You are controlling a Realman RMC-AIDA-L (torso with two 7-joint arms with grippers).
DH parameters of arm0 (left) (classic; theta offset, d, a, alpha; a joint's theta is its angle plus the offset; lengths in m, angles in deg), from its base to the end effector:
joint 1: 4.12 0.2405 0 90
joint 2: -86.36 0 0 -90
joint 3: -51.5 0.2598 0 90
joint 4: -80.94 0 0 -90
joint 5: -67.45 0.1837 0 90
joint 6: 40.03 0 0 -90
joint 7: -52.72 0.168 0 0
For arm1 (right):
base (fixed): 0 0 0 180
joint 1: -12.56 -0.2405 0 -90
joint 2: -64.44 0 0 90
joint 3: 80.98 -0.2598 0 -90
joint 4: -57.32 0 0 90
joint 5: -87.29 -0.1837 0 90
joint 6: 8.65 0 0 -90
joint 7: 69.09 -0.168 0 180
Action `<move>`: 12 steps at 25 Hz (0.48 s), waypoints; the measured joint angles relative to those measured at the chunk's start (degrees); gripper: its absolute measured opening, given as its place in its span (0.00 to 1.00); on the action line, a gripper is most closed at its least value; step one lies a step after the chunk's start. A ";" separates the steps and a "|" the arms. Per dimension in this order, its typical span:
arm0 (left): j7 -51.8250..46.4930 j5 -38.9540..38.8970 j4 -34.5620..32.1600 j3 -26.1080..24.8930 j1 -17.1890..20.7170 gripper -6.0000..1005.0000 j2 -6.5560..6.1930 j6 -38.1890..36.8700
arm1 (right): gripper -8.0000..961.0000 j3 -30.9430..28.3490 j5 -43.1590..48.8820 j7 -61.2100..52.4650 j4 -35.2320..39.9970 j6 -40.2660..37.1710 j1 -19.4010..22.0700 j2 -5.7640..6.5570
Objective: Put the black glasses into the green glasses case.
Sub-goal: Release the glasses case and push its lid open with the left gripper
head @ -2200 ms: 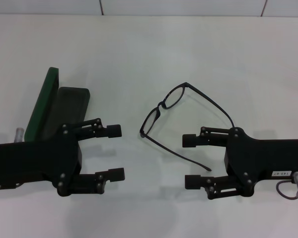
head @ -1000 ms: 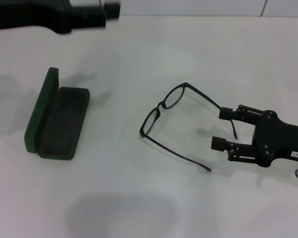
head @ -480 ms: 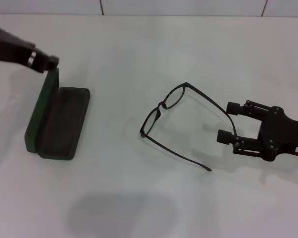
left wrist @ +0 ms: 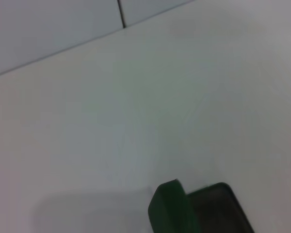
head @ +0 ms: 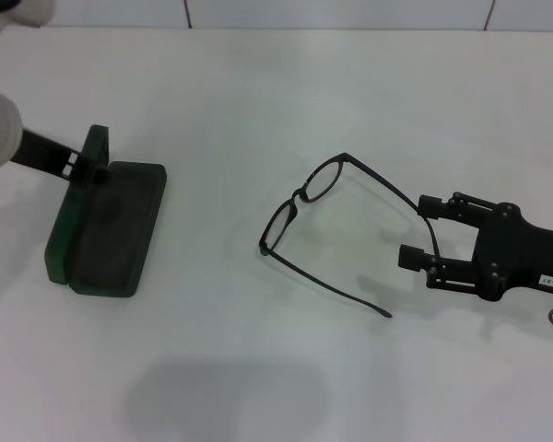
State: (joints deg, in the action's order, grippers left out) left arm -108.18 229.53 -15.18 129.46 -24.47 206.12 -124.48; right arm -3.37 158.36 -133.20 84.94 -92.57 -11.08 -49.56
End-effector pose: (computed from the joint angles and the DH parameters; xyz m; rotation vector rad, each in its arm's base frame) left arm -0.2433 0.3268 0.0390 -2.0988 -1.0767 0.3779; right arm 0.2306 0.2888 -0.0408 -2.6954 0.4877 0.9748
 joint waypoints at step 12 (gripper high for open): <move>-0.43 0.26 7.93 -0.18 -2.71 0.53 -0.55 0.64 | 0.83 -0.14 -0.19 0.62 -0.20 0.15 0.37 0.01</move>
State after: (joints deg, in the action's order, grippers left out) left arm -108.61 229.80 -7.24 129.28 -27.18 205.57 -123.84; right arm -3.51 158.17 -132.58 84.74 -92.42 -10.71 -49.55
